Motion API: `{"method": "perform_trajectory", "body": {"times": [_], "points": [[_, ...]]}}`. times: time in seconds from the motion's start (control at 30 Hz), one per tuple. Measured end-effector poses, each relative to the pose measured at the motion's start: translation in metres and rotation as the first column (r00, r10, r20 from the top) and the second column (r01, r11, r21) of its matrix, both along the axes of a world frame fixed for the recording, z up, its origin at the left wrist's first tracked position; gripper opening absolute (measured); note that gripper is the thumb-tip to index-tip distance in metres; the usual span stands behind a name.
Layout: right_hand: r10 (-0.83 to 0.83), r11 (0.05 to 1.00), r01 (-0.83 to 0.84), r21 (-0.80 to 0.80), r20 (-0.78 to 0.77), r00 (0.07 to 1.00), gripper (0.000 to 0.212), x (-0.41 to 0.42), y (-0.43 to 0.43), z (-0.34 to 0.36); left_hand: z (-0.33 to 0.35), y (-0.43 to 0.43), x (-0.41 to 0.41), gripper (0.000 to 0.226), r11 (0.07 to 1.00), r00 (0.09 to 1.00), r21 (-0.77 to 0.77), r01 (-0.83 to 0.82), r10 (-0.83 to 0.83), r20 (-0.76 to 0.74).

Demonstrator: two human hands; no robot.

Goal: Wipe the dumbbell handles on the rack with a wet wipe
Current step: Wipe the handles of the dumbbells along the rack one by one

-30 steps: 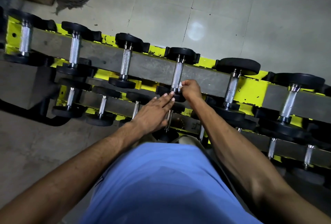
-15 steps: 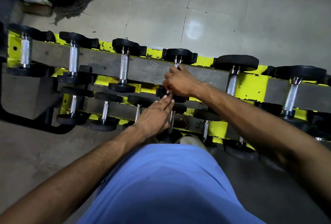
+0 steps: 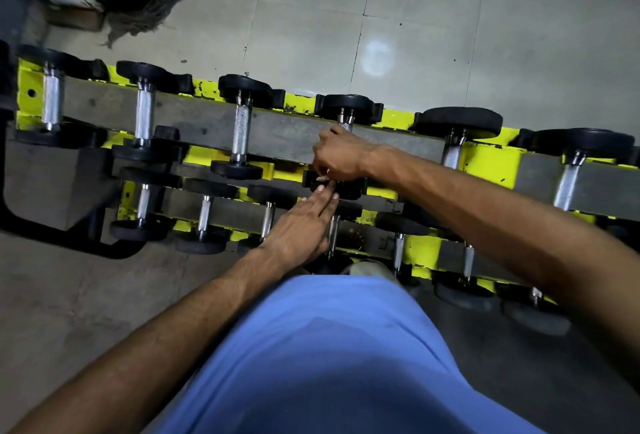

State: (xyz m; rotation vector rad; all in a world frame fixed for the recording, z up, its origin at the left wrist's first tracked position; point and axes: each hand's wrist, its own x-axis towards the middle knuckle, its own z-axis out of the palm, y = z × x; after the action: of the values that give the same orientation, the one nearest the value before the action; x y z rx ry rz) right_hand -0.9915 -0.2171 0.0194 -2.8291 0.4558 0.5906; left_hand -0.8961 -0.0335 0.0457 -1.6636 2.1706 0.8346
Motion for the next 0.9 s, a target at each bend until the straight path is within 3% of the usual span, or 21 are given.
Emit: {"method": "perform_trajectory", "body": {"times": [0.1,0.2,0.3,0.43,0.5,0.57,0.6,0.7,0.8,0.9], "points": [[-0.107,0.994,0.107,0.009,0.162,0.981,0.014,-0.022,0.012,-0.006,-0.002,0.001,0.004,0.091,1.000,1.000,-0.011,0.012,-0.012,-0.005],[-0.424,0.903,0.387,0.187,0.241,0.873,0.004,-0.048,0.033,-0.021,-0.004,0.002,0.007,0.095,0.999,1.000,0.008,0.031,-0.031,0.000],[-0.742,0.663,0.646,0.378,0.218,0.634,0.009,-0.065,0.046,-0.036,-0.005,0.003,0.009,0.097,0.999,0.999,-0.002,0.038,-0.038,0.000],[-0.949,0.280,0.822,0.496,0.013,0.315,0.014,-0.052,0.042,-0.051,-0.006,0.003,0.009,0.101,0.999,0.998,0.001,0.054,-0.054,0.012],[-0.981,0.003,0.787,0.617,-0.149,0.121,0.015,-0.044,0.037,-0.054,-0.007,0.003,0.010,0.102,0.998,0.998,-0.001,0.065,-0.065,0.022],[-0.953,-0.280,0.623,0.730,-0.289,-0.090,0.016,-0.039,0.034,-0.050,-0.006,0.002,0.009,0.102,0.997,0.997,0.011,0.074,-0.074,0.023],[-0.929,-0.367,0.528,0.766,-0.328,-0.171,0.021,-0.036,0.030,-0.047,-0.006,0.001,0.008,0.101,0.997,0.997,0.013,0.073,-0.074,0.020],[-0.872,-0.470,0.318,0.823,-0.378,-0.312,0.036,-0.024,0.008,-0.034,-0.004,0.000,0.006,0.101,0.998,0.998,0.007,0.067,-0.067,0.005],[-0.806,-0.540,0.182,0.822,-0.443,-0.392,0.035,-0.014,-0.013,-0.032,-0.003,0.002,0.007,0.102,0.998,0.998,0.012,0.068,-0.068,0.011],[-0.804,-0.515,0.166,0.841,-0.407,-0.433,0.028,-0.011,-0.012,-0.048,-0.002,0.000,0.010,0.101,0.998,0.998,0.001,0.071,-0.071,0.001]]}}
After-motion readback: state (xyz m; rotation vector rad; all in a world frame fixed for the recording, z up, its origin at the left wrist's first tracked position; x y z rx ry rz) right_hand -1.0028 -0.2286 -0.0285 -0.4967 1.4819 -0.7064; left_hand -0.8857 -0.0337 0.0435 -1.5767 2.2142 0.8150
